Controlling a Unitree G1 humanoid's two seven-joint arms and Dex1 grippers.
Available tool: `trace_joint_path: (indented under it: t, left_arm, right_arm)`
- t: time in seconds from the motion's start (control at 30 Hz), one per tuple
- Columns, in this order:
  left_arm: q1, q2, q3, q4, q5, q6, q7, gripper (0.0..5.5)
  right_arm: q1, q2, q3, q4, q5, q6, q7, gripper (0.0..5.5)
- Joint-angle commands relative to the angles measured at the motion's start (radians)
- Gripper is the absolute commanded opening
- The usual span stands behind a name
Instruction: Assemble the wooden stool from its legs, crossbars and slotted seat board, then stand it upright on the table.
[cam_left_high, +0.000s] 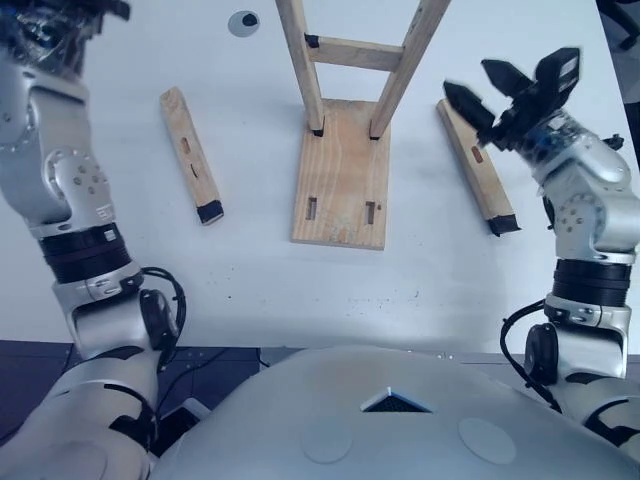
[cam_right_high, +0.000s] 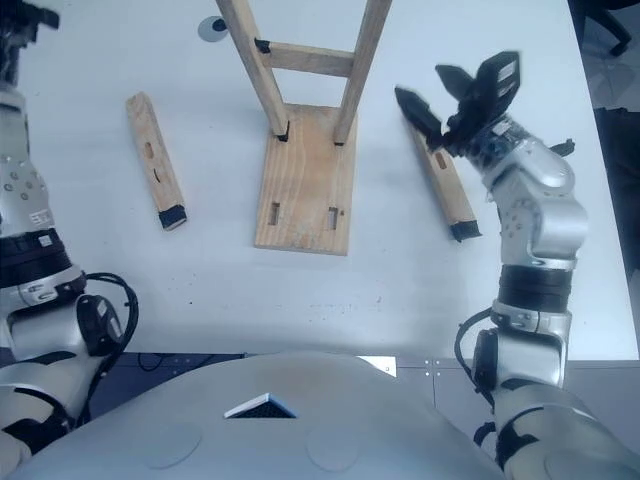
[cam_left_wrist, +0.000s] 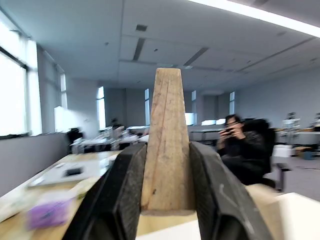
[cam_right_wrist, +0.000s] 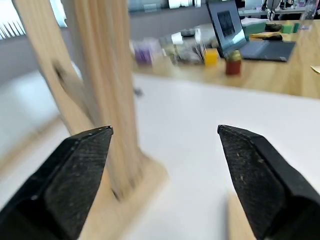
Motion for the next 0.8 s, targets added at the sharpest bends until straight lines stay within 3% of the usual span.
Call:
trace_joint_path:
  t: [0.03, 0.1, 0.23, 0.8]
  left_arm:
    - [-0.059, -0.071, -0.138, -0.114, 0.012, 0.044, -0.007, 1.24]
    - [-0.068, -0.095, -0.191, -0.134, 0.030, 0.043, -0.021, 1.24]
    - [-0.057, -0.132, -0.266, -0.123, 0.089, 0.005, -0.047, 1.24]
    - [0.012, -0.184, -0.343, -0.121, 0.159, -0.055, -0.116, 1.24]
  right_arm:
    - [-0.109, 0.036, -0.097, -0.144, 0.246, 0.145, -0.095, 3.20]
    - [-0.167, 0.051, -0.131, -0.184, 0.368, 0.200, -0.167, 2.89]
    - [-0.258, 0.086, -0.138, -0.216, 0.528, 0.255, -0.299, 2.89]
    - [-0.367, 0.178, -0.115, -0.116, 0.814, 0.290, -0.529, 2.89]
